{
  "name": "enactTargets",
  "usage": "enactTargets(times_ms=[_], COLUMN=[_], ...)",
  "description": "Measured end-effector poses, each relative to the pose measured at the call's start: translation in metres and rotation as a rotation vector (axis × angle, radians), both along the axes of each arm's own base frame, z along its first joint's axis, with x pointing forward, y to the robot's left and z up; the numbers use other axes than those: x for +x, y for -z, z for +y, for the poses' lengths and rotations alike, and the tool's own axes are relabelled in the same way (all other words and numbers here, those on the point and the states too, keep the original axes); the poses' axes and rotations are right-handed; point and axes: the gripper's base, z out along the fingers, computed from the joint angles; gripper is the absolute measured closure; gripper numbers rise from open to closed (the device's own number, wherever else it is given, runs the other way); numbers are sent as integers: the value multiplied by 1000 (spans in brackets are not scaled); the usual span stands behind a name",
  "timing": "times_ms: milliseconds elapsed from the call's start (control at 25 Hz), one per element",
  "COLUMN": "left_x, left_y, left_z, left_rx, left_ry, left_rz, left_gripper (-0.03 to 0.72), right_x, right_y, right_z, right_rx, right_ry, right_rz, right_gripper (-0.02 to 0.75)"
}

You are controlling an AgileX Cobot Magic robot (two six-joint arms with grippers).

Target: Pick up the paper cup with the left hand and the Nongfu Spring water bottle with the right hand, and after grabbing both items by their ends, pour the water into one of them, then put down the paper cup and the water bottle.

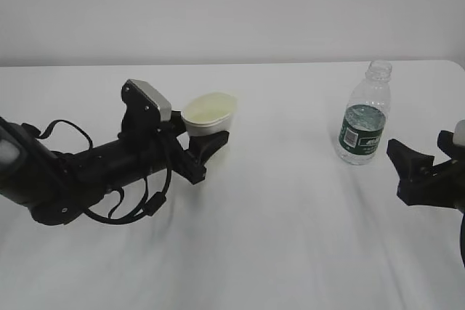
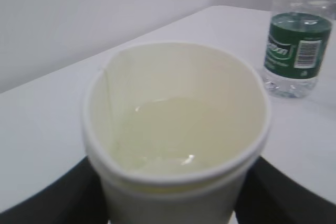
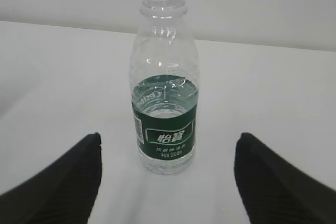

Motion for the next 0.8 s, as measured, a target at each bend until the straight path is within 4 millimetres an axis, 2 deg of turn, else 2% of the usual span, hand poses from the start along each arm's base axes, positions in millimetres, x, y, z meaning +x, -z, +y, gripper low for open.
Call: enactTargets(times_ms=[440, 800], left_x=[-10, -6], left_y=[-2, 1], left_z=[31, 54], left_rx=[62, 56], left_ry=[-265, -520], left_rz=[-2, 38], left_gripper=[232, 240], right_x=[0, 0], right_y=[0, 0], right_z=[0, 0], right_rx=[0, 0], right_ry=[0, 0], right_rz=[0, 0], right_gripper=[143, 144])
